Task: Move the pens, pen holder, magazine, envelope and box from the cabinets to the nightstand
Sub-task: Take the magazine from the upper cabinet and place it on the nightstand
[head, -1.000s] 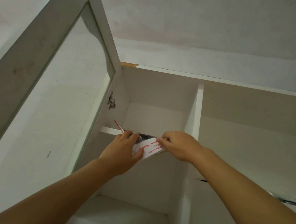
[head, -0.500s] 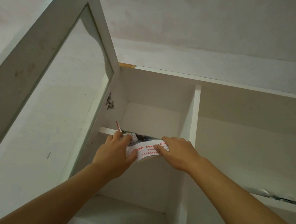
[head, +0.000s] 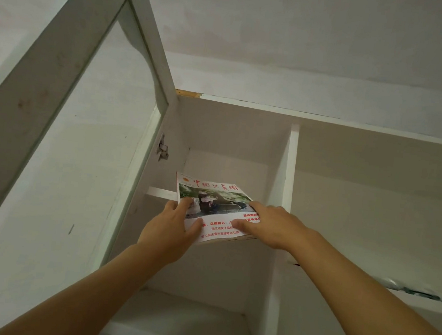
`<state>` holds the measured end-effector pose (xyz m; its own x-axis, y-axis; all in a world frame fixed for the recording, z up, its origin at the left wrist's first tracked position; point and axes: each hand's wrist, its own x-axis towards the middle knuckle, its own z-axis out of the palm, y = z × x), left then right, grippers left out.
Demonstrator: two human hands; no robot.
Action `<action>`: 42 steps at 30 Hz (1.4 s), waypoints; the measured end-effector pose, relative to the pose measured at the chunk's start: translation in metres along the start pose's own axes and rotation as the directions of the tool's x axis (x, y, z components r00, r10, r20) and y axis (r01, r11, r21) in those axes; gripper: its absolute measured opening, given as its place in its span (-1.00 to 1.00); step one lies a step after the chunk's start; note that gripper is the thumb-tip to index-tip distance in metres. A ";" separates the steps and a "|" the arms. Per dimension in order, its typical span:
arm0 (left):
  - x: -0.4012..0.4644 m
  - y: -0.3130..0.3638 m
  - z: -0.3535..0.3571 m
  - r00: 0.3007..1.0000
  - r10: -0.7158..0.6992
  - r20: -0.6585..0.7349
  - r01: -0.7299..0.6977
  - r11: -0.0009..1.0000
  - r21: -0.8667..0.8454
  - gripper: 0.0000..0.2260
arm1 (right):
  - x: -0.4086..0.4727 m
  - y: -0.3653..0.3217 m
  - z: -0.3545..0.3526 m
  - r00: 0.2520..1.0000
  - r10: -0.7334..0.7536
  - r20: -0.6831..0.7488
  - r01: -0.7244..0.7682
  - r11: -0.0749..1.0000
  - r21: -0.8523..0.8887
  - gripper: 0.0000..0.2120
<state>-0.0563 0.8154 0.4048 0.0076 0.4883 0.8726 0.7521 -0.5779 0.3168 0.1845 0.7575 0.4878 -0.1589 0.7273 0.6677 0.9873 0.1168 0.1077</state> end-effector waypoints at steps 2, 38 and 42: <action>-0.002 0.000 0.001 1.000 0.010 -0.009 -0.010 1.000 0.000 -0.44 | 0.000 -0.001 -0.002 1.000 -0.008 -0.013 0.008 1.000 0.023 -0.23; -0.184 0.000 0.054 0.995 -0.078 0.060 0.094 0.933 -0.347 -0.57 | -0.180 0.006 0.147 0.999 -0.033 0.032 0.002 0.731 0.683 -0.26; -0.242 -0.006 0.065 0.971 -0.142 0.190 0.203 0.914 -0.353 -0.57 | -0.239 0.006 0.180 0.991 0.016 0.136 -0.114 0.647 0.754 -0.29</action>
<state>-0.0198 0.7430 0.1671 0.0258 0.6810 0.7318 0.4563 -0.6594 0.5975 0.2281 0.7057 0.1960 -0.1412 0.8141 0.5633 0.6573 0.5026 -0.5616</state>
